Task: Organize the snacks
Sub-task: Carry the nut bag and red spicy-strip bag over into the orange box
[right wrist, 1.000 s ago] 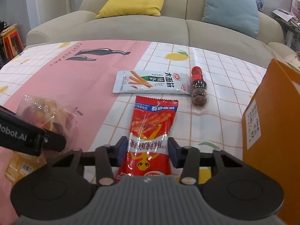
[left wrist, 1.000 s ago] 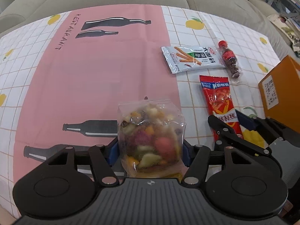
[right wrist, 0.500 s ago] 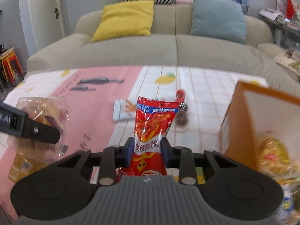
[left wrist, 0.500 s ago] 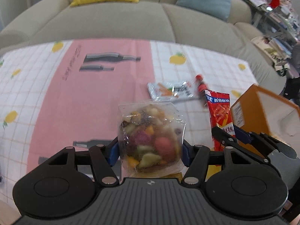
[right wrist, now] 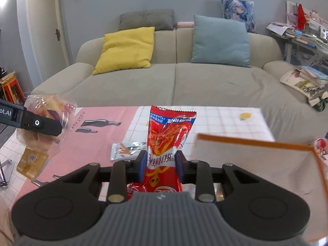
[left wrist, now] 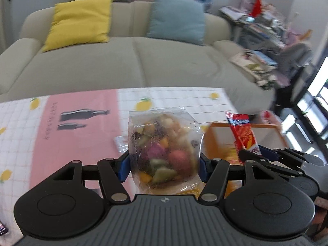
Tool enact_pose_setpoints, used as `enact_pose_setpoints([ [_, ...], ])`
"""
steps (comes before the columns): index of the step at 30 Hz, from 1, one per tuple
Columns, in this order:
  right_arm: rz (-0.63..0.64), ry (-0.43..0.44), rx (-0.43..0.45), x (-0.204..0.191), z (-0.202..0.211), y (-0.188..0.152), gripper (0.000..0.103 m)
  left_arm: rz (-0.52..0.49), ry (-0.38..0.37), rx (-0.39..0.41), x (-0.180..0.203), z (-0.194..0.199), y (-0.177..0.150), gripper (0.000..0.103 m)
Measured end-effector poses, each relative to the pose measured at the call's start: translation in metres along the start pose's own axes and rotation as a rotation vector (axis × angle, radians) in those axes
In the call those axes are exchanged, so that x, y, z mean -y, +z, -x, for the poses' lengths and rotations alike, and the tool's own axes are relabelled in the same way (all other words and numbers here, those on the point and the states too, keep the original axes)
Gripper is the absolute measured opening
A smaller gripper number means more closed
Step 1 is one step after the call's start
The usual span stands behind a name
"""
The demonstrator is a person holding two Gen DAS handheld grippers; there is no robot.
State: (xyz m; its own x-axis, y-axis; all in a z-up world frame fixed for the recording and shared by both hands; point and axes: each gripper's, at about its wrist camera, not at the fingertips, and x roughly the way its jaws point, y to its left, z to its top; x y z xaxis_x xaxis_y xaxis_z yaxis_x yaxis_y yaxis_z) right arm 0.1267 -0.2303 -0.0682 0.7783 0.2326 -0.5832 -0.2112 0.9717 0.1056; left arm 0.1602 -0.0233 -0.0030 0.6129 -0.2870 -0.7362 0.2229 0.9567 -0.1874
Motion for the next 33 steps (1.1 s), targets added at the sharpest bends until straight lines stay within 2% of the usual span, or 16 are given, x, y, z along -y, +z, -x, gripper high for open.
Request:
enact_pose_setpoints([
  [5,-0.067,-0.001,-0.030,0.047,0.027,0.010,0.028,-0.031,-0.132,-0.045,0.043,-0.010,0.012,0.071],
  [8,-0.101,-0.028,-0.057,0.076,0.039,0.016,0.028,-0.086,-0.165,-0.073,0.073,-0.025,0.019,0.071],
  [13,-0.129,-0.094,-0.123,0.120,0.043,0.013,0.028,-0.121,-0.240,-0.143,0.112,-0.056,0.027,0.071],
  [17,-0.153,-0.128,-0.180,0.147,0.033,0.004,0.028,-0.184,-0.248,-0.196,0.143,-0.082,0.026,0.071],
  [22,-0.165,-0.159,-0.260,0.172,0.019,-0.013,0.028,-0.211,-0.252,-0.285,0.167,-0.118,0.018,0.071],
  [29,-0.153,-0.176,-0.331,0.192,-0.007,-0.025,0.028,-0.271,-0.187,-0.347,0.190,-0.156,0.008,0.071],
  [33,-0.089,-0.200,-0.378,0.193,-0.025,-0.032,0.028,-0.337,-0.115,-0.381,0.202,-0.176,0.001,0.071],
])
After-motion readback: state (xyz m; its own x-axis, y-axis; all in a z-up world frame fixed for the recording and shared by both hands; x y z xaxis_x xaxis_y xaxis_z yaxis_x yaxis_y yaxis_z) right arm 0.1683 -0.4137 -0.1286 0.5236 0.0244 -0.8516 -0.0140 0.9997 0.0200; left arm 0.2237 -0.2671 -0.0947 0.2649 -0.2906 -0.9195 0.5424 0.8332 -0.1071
